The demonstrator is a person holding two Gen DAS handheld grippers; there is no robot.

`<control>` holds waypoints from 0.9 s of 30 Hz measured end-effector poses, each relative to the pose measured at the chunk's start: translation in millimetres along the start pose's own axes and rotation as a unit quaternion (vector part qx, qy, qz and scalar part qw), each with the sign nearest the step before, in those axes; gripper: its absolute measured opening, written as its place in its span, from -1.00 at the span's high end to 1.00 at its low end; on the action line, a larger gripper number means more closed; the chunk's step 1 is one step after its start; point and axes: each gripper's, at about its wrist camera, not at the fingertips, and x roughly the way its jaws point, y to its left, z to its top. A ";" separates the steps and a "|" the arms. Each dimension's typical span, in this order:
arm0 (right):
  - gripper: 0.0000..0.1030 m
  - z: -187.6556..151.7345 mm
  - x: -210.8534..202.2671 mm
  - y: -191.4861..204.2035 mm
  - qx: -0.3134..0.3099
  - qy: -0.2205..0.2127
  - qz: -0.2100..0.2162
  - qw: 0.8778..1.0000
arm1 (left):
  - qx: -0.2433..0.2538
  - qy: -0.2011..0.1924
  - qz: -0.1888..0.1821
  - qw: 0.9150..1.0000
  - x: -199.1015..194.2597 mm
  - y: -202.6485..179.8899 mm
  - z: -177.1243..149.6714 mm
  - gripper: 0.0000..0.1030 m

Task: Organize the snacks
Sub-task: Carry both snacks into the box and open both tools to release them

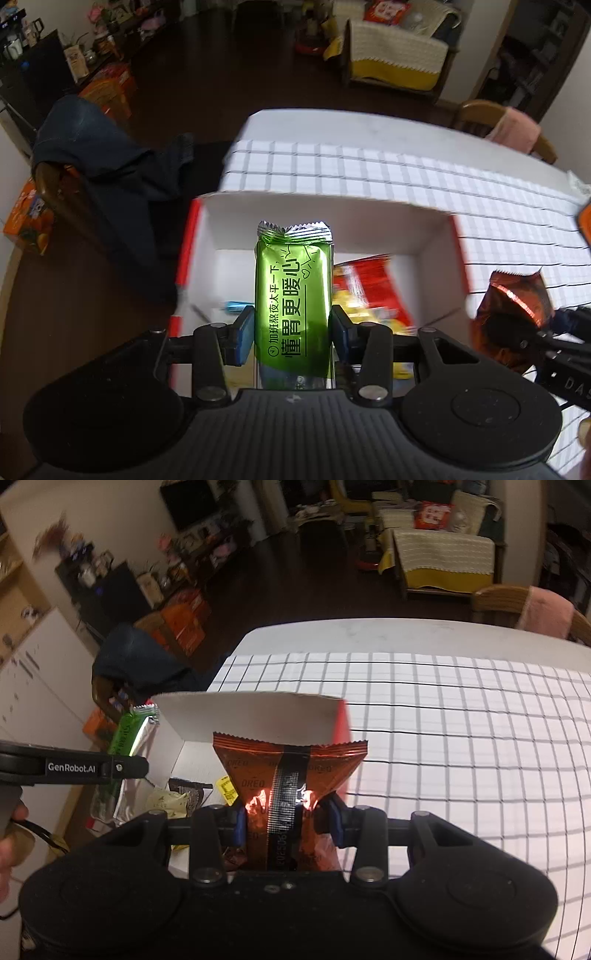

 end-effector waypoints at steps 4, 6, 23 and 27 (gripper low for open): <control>0.22 6.4 24.8 19.9 -0.021 0.015 -0.005 1.000 | 0.005 0.017 0.012 1.000 23.8 15.0 3.7 0.19; 0.23 11.5 38.1 27.7 -0.031 0.024 -0.008 0.999 | 0.007 0.025 0.015 1.000 34.4 18.5 5.2 0.19; 0.22 22.7 121.8 34.1 -0.036 0.088 -0.016 0.995 | 0.020 0.076 0.013 0.997 90.7 14.1 33.9 0.19; 0.21 21.9 121.8 33.9 -0.031 0.089 -0.008 0.996 | 0.022 0.080 0.010 0.996 95.3 11.1 34.7 0.18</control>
